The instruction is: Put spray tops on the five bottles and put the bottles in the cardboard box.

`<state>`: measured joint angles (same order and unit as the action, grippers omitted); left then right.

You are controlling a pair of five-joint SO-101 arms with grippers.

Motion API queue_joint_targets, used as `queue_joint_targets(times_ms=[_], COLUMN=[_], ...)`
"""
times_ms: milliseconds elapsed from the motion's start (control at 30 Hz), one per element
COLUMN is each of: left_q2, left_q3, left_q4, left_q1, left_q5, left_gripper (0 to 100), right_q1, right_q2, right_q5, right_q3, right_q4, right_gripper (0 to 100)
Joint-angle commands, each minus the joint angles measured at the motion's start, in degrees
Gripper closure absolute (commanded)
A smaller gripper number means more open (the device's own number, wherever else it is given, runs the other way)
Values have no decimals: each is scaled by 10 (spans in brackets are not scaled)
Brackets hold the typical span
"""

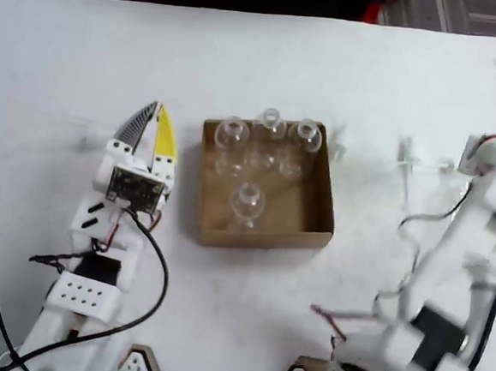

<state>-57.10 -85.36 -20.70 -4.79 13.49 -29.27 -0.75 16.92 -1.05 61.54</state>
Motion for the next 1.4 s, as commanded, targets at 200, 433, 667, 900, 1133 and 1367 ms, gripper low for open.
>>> queue_joint_targets(times_ms=[200,433,667,900,1133,1367], left_q2=[-8,-8,-8,-8,-8,-8], left_q3=[6,6,6,6,6,6], left_q4=[-11,-11,-11,-11,-11,-11], left_q1=[-7,-7,-7,-7,-7,-7], left_q5=[5,5,5,5,5,5], left_gripper=[968,968,968,968,968,968], right_q1=[-18,-19,-8,-8,-9,-13], right_q2=[397,566,669,705,718,704], right_q5=[44,46,46,46,46,47], right_q3=[-439,-665,-816,-869,-875,-876], right_q4=[183,253,318,340,340,341], right_gripper=[837,837,837,840,879,946])
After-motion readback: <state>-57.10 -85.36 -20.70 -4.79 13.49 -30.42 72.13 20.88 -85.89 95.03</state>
